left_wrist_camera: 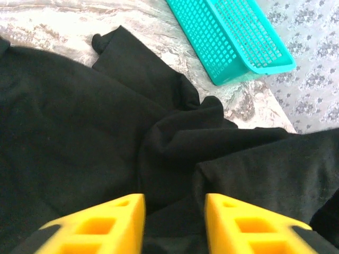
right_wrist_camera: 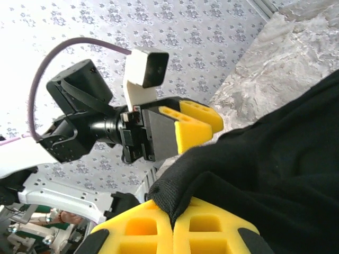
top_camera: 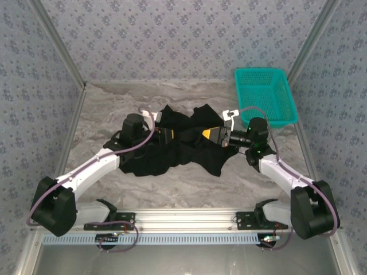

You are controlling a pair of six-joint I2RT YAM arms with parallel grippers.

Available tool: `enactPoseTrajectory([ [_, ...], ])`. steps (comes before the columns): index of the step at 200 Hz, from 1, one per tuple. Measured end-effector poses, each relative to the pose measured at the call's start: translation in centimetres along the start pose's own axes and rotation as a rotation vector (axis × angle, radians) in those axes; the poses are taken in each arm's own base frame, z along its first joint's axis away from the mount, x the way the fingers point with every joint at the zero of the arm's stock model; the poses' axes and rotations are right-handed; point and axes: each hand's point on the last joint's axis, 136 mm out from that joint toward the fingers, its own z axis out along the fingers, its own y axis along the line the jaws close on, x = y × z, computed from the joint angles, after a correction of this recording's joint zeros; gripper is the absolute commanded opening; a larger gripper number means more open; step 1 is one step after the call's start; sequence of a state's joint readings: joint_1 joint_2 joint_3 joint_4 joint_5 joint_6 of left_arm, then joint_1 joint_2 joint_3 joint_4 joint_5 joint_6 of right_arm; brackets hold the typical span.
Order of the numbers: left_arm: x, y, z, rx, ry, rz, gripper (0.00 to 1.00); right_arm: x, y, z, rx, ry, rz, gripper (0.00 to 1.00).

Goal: Fold the inside-out t-shirt

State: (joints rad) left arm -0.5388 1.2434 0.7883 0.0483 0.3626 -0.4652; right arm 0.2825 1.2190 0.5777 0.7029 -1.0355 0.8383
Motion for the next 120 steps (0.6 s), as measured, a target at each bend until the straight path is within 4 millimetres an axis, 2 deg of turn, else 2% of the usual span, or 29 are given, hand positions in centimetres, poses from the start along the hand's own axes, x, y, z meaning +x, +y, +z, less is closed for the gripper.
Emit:
enactPoseTrajectory([
  [15, 0.2, -0.4, -0.1, 0.008, 0.004, 0.031, 0.55, -0.3, 0.1, 0.1, -0.010, -0.007, 0.019, 0.00],
  [35, 0.2, -2.2, -0.7, 0.046, -0.005, 0.096, 0.64, -0.5, 0.0, 0.2, 0.003, -0.007, 0.024, 0.00],
  [73, 1.4, -8.5, -0.5, 0.199, 0.037, 0.272, 0.68, -1.0, 0.2, 0.3, 0.059, -0.005, -0.017, 0.00],
  [101, 1.9, -11.4, 0.4, 0.267, 0.063, 0.348, 0.63, -0.7, 0.1, 0.4, 0.083, 0.004, -0.023, 0.00],
  [120, 2.0, -12.5, 0.9, 0.292, 0.073, 0.385, 0.48, -0.3, -0.3, 0.4, 0.099, 0.014, -0.014, 0.00],
])
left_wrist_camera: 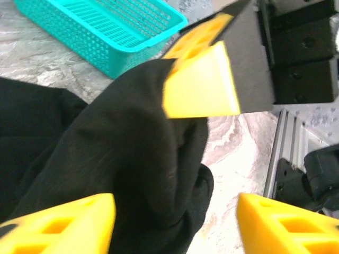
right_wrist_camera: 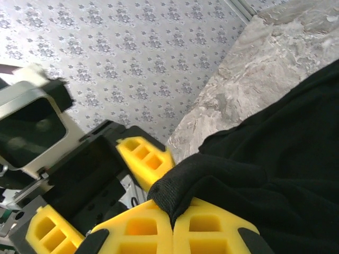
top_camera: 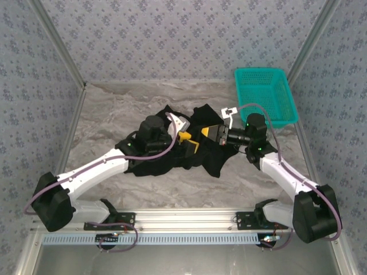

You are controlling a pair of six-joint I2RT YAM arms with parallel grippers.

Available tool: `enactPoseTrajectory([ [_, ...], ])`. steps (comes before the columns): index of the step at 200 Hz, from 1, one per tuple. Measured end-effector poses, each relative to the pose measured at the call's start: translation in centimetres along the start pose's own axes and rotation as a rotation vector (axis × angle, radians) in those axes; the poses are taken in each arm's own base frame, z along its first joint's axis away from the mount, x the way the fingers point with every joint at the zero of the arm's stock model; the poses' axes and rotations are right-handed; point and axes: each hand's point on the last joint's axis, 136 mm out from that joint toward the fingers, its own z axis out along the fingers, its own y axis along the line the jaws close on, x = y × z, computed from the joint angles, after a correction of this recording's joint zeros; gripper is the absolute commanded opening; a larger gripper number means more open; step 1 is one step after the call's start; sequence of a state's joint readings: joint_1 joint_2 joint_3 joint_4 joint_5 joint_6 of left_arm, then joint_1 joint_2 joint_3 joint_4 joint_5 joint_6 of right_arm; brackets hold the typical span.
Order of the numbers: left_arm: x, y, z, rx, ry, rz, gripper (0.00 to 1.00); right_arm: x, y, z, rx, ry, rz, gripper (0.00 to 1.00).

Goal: Fold the inside-out t-shirt

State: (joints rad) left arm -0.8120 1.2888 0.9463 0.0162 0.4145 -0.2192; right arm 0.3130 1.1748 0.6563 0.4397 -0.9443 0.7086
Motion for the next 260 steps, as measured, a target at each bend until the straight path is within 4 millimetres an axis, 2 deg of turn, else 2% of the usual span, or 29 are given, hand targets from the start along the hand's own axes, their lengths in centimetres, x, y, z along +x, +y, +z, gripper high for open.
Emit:
enactPoseTrajectory([
  [13, -0.3, -0.2, 0.5, 0.010, 0.007, 0.015, 0.42, 0.1, -0.1, 0.0, 0.010, 0.000, 0.001, 0.00],
  [35, -0.6, 0.0, 1.3, 0.009, 0.023, 0.026, 0.42, 0.1, -0.1, -0.1, 0.017, -0.001, -0.005, 0.00],
  [61, 0.1, 0.5, 1.8, -0.001, 0.053, 0.024, 0.40, 0.2, 0.0, -0.2, 0.021, 0.000, -0.009, 0.00],
  [114, 0.5, 0.9, 2.5, -0.008, 0.074, 0.026, 0.00, 0.8, -0.3, -0.4, 0.049, 0.016, -0.029, 0.00],
  [133, 0.2, 0.7, 2.0, 0.001, 0.072, 0.022, 0.00, 1.4, -1.5, -0.9, 0.142, 0.044, -0.074, 0.00],
  [155, -0.5, 0.1, 0.8, 0.022, 0.071, 0.014, 0.00, 1.0, -2.6, -1.0, 0.321, 0.077, -0.180, 0.14],
  [178, -2.5, -0.8, -0.3, 0.039, 0.073, -0.001, 0.00, 0.0, -2.4, -1.0, 0.498, 0.110, -0.328, 0.28],
  [200, -4.7, -1.6, -1.4, 0.057, 0.052, -0.041, 0.00, -1.4, -3.2, -2.5, 0.655, 0.112, -0.411, 0.38],
  [216, -5.7, -1.6, -2.0, 0.065, 0.043, -0.088, 0.00, -1.1, -3.6, -3.5, 0.705, 0.131, -0.435, 0.42],
  [240, -6.6, -1.0, -2.7, 0.069, 0.031, -0.170, 0.00, -0.8, -2.1, -4.3, 0.673, 0.122, -0.466, 0.49],
  [260, -6.7, -0.5, -3.1, 0.076, 0.032, -0.220, 0.00, -0.3, -0.1, -4.2, 0.585, 0.112, -0.490, 0.48],
])
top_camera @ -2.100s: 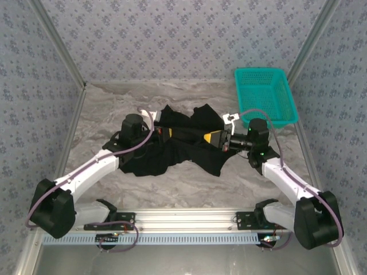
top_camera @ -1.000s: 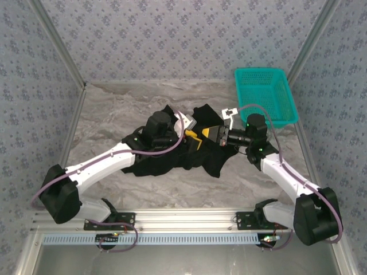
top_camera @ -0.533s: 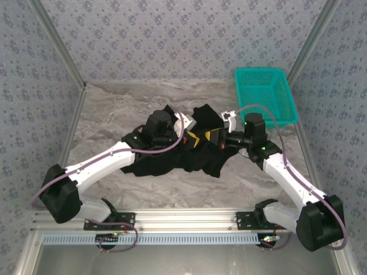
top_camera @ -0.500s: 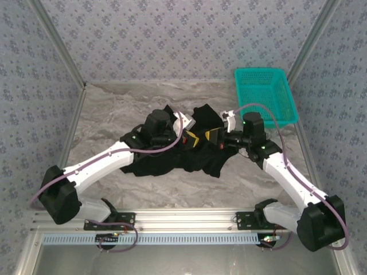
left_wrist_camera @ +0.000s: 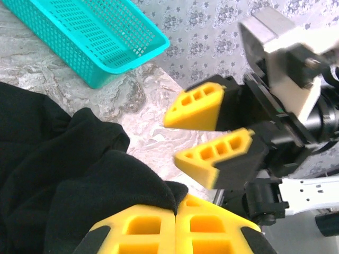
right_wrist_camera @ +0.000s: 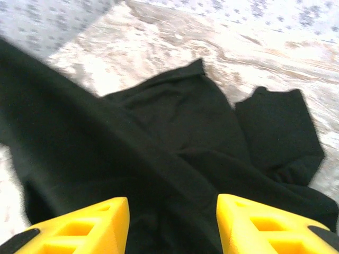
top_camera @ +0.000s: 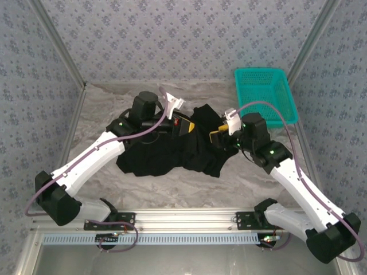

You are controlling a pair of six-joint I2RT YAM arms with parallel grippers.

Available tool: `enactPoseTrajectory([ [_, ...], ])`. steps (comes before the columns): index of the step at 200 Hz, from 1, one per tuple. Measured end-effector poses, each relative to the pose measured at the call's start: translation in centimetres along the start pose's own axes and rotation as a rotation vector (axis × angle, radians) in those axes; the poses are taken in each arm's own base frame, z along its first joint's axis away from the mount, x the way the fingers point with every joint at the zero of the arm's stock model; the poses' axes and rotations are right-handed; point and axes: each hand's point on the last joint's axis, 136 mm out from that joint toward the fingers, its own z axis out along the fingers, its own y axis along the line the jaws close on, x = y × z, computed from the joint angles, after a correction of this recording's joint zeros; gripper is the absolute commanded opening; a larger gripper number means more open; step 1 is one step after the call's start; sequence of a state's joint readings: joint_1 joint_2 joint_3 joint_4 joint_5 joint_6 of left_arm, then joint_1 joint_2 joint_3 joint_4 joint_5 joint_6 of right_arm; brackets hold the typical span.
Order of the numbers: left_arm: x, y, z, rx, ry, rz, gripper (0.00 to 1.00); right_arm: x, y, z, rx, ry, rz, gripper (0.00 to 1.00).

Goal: Fold the inside-out t-shirt

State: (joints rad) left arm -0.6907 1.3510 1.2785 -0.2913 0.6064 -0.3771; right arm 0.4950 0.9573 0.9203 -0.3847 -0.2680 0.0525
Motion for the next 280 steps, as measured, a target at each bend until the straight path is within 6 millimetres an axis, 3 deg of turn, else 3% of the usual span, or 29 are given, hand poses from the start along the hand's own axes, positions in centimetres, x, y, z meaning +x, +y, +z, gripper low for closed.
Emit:
enactPoseTrajectory([
  [52, -0.2, 0.0, 0.4, 0.040, 0.030, -0.037, 0.00, 0.3, 5.2, 0.1, -0.272, -0.029, -0.028, 0.36],
  [71, 0.0, -0.1, 0.6, 0.053, 0.044, -0.044, 0.00, 0.6, 6.5, 0.8, -0.326, -0.018, -0.037, 0.40],
  [121, 0.2, -0.6, 0.6, 0.088, 0.060, -0.045, 0.00, 0.5, 4.1, 2.8, -0.190, -0.014, 0.004, 0.50],
  [151, 0.3, -0.9, 0.6, 0.102, 0.065, -0.044, 0.00, 1.2, 4.1, 4.8, -0.213, 0.020, 0.013, 0.52],
  [157, 0.3, -0.9, 0.6, 0.103, 0.065, -0.044, 0.00, 1.4, 4.2, 5.2, -0.226, 0.026, 0.015, 0.48],
  [180, 0.3, -0.8, 0.6, 0.100, 0.063, -0.039, 0.00, 1.5, 4.7, 5.8, -0.280, 0.033, 0.028, 0.12],
  [200, -0.2, 0.5, 0.6, 0.037, 0.037, -0.040, 0.02, 1.1, 5.2, 5.3, -0.350, 0.017, 0.054, 0.00],
  [225, -1.0, 4.1, 0.4, -0.128, -0.018, -0.057, 0.12, 1.1, 5.5, 4.0, -0.449, -0.029, 0.116, 0.00],
  [261, -0.9, 10.6, 1.0, -0.354, -0.036, -0.117, 0.41, 0.6, 4.8, 2.8, -0.493, -0.076, 0.208, 0.00],
  [280, -0.5, 12.4, 0.6, -0.416, -0.041, -0.141, 0.50, -0.1, 4.7, 2.7, -0.494, -0.097, 0.238, 0.00],
])
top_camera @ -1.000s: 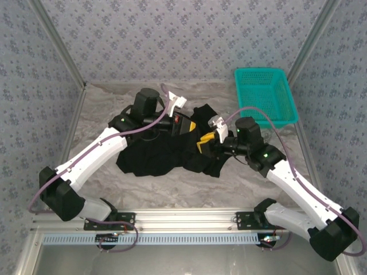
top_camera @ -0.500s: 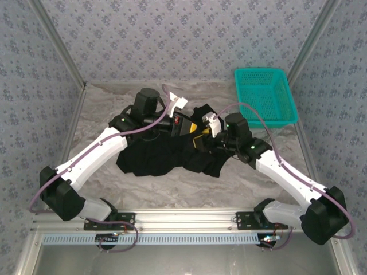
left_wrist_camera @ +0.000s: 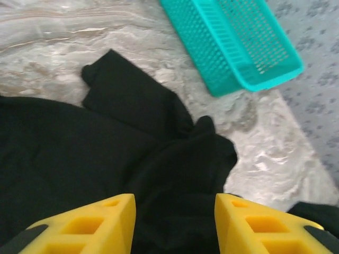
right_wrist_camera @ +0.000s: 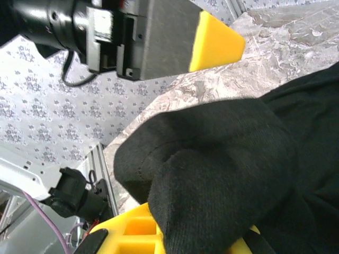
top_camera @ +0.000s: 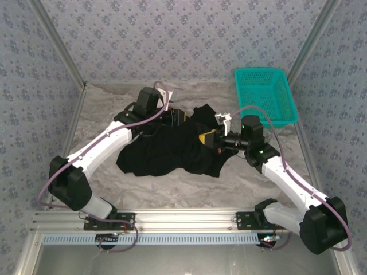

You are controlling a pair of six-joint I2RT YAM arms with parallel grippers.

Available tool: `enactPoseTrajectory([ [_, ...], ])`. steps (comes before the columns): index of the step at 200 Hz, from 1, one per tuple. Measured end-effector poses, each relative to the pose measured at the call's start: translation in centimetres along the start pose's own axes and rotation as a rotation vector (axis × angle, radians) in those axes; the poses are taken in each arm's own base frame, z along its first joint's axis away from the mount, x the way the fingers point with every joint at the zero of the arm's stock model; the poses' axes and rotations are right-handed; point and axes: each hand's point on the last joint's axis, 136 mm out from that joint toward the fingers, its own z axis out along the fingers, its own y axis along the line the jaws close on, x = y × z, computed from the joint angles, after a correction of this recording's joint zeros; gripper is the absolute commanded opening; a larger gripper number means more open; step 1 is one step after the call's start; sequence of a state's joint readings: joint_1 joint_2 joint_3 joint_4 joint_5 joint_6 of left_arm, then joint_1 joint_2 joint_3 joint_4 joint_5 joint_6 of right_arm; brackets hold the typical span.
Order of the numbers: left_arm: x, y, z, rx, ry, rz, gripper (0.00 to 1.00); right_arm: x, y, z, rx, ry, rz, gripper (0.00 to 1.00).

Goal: Fold the inside-out t-shirt

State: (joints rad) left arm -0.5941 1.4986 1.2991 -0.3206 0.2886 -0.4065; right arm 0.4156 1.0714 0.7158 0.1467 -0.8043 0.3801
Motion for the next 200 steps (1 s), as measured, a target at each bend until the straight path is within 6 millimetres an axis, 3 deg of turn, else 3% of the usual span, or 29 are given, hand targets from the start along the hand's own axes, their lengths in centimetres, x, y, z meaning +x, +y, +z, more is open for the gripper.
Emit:
enactPoseTrajectory([
  [21, 1.3, 0.2, -0.8, 0.008, -0.016, 0.003, 0.58, -0.7, -0.2, 0.1, -0.003, -0.025, 0.026, 0.00],
  [48, 5.0, -0.4, -2.4, 0.073, 0.004, 0.019, 0.66, -0.9, -1.4, 0.2, 0.019, -0.041, 0.071, 0.00],
  [92, 11.4, -5.0, -2.3, 0.176, 0.104, 0.242, 0.76, -1.0, -2.3, 0.2, 0.036, -0.048, 0.112, 0.00],
  [115, 12.0, -5.5, -2.1, 0.154, 0.096, 0.358, 0.78, -1.0, -2.3, 0.2, 0.037, -0.049, 0.116, 0.00],
  [164, 14.4, -4.8, 0.3, 0.026, 0.150, 0.598, 0.79, -1.0, -2.4, 0.2, 0.039, -0.050, 0.121, 0.00],
  [200, 14.5, -4.6, 0.9, -0.069, 0.137, 0.733, 0.63, -1.0, -2.4, 0.2, 0.040, -0.050, 0.121, 0.00],
])
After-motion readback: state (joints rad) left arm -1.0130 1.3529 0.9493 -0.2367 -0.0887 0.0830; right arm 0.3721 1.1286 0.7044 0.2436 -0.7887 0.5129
